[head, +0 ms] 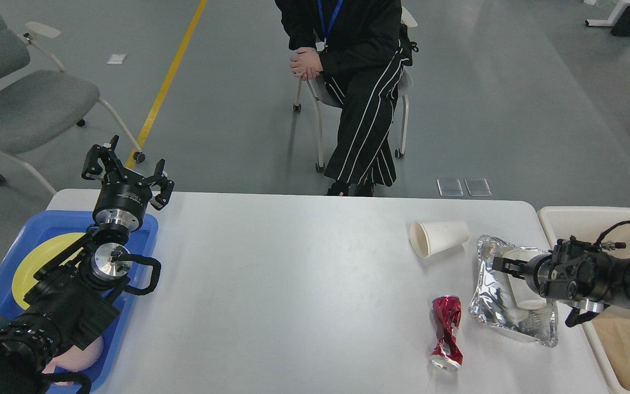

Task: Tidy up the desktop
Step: 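Grasp the white cup in the foil tray with the right gripper, then carry the white cup into the white bin and release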

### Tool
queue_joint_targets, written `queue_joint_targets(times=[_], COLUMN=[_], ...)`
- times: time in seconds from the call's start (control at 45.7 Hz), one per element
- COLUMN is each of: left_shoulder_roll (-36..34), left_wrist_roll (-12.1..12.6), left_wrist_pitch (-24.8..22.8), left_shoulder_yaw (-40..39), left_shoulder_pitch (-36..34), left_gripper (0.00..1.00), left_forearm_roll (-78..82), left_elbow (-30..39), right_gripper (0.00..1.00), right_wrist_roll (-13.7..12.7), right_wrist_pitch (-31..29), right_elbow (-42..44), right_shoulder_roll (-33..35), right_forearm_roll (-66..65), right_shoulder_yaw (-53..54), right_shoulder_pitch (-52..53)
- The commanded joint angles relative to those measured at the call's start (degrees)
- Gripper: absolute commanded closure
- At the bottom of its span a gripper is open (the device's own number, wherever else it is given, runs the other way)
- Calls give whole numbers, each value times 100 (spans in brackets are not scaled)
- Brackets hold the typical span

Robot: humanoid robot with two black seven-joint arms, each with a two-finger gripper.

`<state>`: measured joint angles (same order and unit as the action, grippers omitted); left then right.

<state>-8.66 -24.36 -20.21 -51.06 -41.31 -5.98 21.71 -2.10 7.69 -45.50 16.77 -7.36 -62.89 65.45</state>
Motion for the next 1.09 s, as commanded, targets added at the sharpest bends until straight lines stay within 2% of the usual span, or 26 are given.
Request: queue_joint_targets(times=[0.0, 0.306, 0.482, 0.898, 1.073], left_shoulder_roll=[-4, 5, -4, -4, -4], left_wrist_roll=[1, 1, 1, 1, 1], left_wrist_pitch=[-1, -1, -1, 8, -1], left_shoulder_yaw=[0, 0, 0, 0, 0], left_shoulder_pitch=[0, 0, 0, 0, 0], left_gripper=[4, 4, 4, 4, 4], left_forearm_roll=[0, 0, 0, 0, 0], left_elbow=[0, 0, 0, 0, 0], right_gripper=[65, 92, 92, 90, 89], right_wrist_roll=[-1, -10, -10, -1, -1], right_wrist_pitch=[13, 22, 4, -84, -812], right_elbow=[-20, -20, -292, -2533, -2789], right_shoulder_roll=[-25, 19, 309, 2022, 2603], right_forearm_roll=[-2, -11, -2, -2, -2], right_shoulder_yaw=[-13, -48, -83, -75, -66], right_shoulder_pitch=[20, 38, 511, 3630, 5011])
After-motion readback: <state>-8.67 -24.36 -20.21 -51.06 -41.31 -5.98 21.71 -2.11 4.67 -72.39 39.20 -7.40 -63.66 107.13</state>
